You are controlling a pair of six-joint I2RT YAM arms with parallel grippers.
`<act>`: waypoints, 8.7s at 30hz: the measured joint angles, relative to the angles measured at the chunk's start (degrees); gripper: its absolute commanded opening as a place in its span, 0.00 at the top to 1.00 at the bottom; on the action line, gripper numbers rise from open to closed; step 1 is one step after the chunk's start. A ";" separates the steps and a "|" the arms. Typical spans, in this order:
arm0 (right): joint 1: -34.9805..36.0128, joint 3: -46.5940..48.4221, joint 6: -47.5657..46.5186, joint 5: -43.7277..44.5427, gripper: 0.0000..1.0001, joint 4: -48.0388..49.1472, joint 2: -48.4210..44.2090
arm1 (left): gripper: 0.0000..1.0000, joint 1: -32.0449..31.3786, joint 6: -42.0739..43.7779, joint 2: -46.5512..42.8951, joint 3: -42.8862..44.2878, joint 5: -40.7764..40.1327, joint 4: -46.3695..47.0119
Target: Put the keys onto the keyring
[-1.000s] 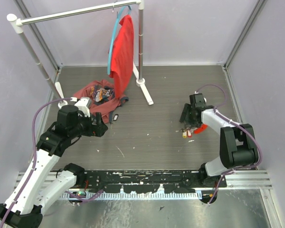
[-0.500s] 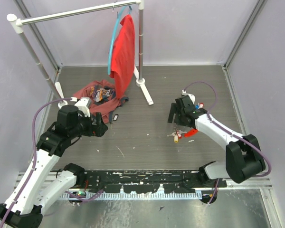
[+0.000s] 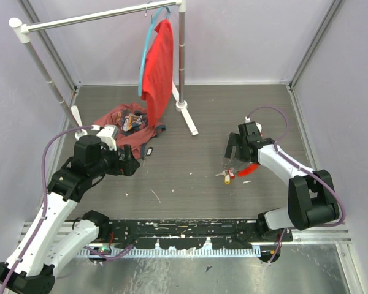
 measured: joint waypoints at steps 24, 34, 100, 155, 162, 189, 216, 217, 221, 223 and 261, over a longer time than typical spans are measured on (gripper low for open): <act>0.26 -4.81 2.05 -16.72 0.00 6.43 2.51 | 0.02 0.00 0.00 0.02 -0.04 0.87 0.17; 8.66 -6.21 6.34 -23.28 0.00 6.99 1.05 | 0.02 0.00 0.00 0.02 -0.11 0.96 0.33; 27.02 0.57 4.98 -26.56 0.27 4.90 -2.25 | 0.05 0.00 -0.48 1.29 -0.22 2.23 0.42; 26.97 -1.14 17.46 10.86 0.45 -18.86 -37.44 | 0.28 -41.48 -73.18 57.05 -16.06 -28.33 79.65; 26.97 -1.14 17.35 10.86 0.45 -19.06 -37.42 | 0.30 -41.94 -75.97 60.06 -15.58 -28.52 82.36; 26.97 -1.14 16.02 10.86 0.44 -19.04 -36.24 | 0.52 -42.16 -79.60 65.66 -15.30 -29.99 89.39; 26.97 -1.14 14.56 10.88 0.44 -19.06 -35.50 | 0.73 -41.57 -83.97 68.61 -15.69 -30.23 92.89; 26.97 -1.14 14.56 10.88 0.44 -19.06 -35.50 | 0.75 -41.55 -84.00 68.63 -15.72 -30.23 92.87; 26.97 -1.14 14.43 10.88 0.44 -19.06 -35.50 | 0.80 -41.48 -84.02 69.02 -15.78 -30.23 92.89; 26.97 -1.14 14.36 10.86 0.44 -19.06 -35.50 | 0.82 -41.42 -84.02 69.13 -15.78 -30.21 92.98; 26.97 -1.01 13.27 10.93 0.43 -19.93 -36.37 | 1.00 -39.39 -51.30 57.59 -3.41 -23.43 72.48</act>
